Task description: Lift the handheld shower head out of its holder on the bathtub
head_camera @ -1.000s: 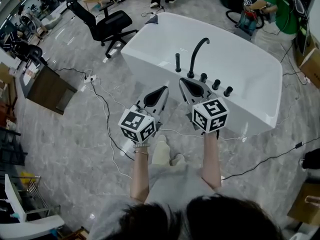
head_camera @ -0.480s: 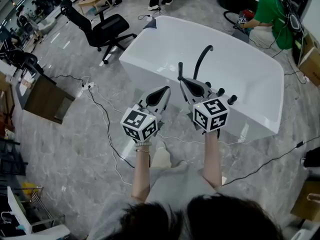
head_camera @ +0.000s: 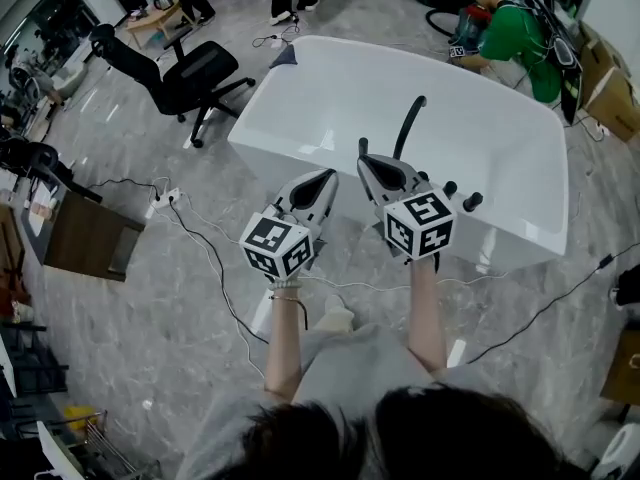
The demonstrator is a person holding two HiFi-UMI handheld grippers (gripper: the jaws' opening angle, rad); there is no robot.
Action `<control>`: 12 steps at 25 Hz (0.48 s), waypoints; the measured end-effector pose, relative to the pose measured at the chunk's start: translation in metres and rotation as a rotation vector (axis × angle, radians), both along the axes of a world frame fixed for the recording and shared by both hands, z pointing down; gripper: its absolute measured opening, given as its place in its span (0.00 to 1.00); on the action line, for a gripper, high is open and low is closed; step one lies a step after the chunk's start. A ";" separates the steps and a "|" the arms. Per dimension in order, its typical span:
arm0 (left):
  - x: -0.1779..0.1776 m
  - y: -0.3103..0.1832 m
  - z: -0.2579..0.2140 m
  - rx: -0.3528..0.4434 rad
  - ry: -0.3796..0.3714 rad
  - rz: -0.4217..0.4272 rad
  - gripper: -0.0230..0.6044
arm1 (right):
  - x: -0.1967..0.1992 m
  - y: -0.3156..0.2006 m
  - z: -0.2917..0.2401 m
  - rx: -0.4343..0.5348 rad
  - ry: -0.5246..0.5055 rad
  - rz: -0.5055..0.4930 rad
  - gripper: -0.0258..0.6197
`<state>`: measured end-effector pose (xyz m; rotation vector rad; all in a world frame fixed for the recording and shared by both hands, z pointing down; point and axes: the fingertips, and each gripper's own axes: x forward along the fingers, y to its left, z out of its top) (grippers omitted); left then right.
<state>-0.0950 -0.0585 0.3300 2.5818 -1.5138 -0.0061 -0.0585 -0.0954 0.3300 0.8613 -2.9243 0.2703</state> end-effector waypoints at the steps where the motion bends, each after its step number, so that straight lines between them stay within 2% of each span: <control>1: -0.004 -0.005 0.000 -0.001 0.001 0.012 0.04 | -0.004 -0.004 0.000 0.001 0.003 0.008 0.04; 7: -0.023 -0.027 0.006 -0.009 0.006 0.091 0.04 | -0.026 -0.023 0.006 0.006 0.025 0.066 0.04; 12: -0.032 -0.036 0.013 -0.009 0.002 0.139 0.04 | -0.028 -0.030 0.018 0.001 0.016 0.144 0.04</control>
